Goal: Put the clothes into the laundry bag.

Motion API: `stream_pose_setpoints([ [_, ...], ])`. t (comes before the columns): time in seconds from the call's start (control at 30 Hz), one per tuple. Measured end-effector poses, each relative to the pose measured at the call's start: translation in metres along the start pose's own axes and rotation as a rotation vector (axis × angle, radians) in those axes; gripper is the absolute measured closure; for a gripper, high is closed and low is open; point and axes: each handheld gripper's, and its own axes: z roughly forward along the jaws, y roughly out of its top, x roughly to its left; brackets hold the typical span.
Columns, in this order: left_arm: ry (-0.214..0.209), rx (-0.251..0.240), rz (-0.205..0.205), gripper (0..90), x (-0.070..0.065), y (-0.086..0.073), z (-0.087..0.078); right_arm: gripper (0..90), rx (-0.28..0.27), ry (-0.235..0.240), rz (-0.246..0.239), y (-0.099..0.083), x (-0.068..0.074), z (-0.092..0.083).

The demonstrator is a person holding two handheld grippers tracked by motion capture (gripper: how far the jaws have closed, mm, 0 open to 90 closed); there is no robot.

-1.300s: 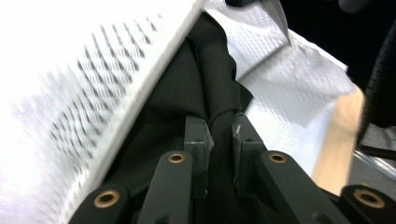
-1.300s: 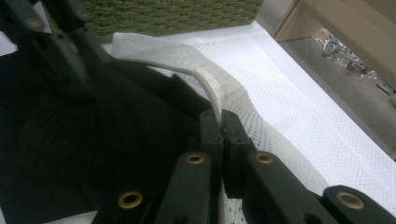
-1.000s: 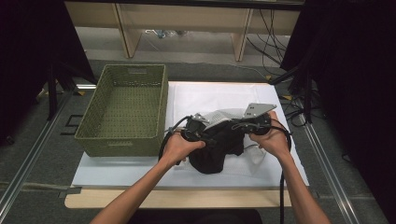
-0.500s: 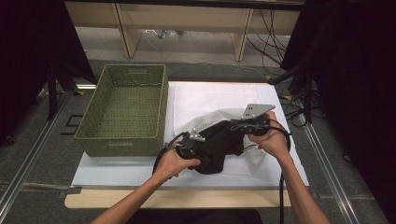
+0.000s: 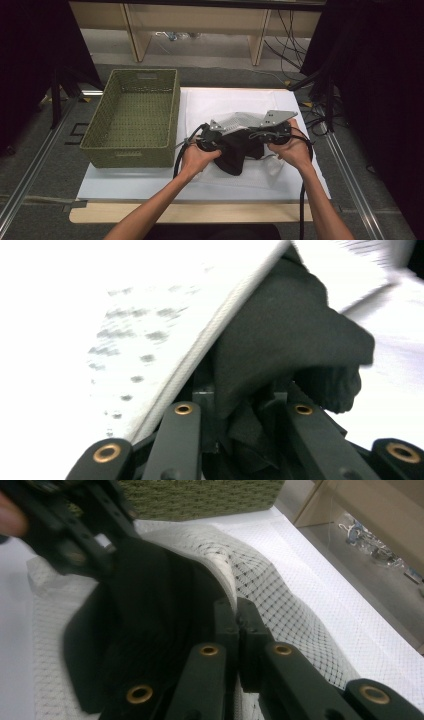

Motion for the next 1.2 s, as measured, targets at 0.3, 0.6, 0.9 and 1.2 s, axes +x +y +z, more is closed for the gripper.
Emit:
stream_pose_setpoints([
  [0.3,-0.049,0.058,0.021,44.5,-0.006,-0.015,-0.011,90.0,0.006,0.004,-0.004,-0.002,0.000,0.002],
  [0.6,-0.056,0.151,0.041,25.2,-0.018,-0.041,0.001,90.0,0.015,0.008,0.007,-0.001,0.002,0.003],
  [0.9,-0.049,0.072,0.044,81.3,-0.014,-0.025,0.008,90.0,0.013,0.008,0.008,-0.002,0.000,0.003],
  [1.2,0.021,0.029,-0.003,82.0,-0.003,-0.011,0.020,90.0,0.008,0.008,0.013,-0.002,0.000,0.000],
])
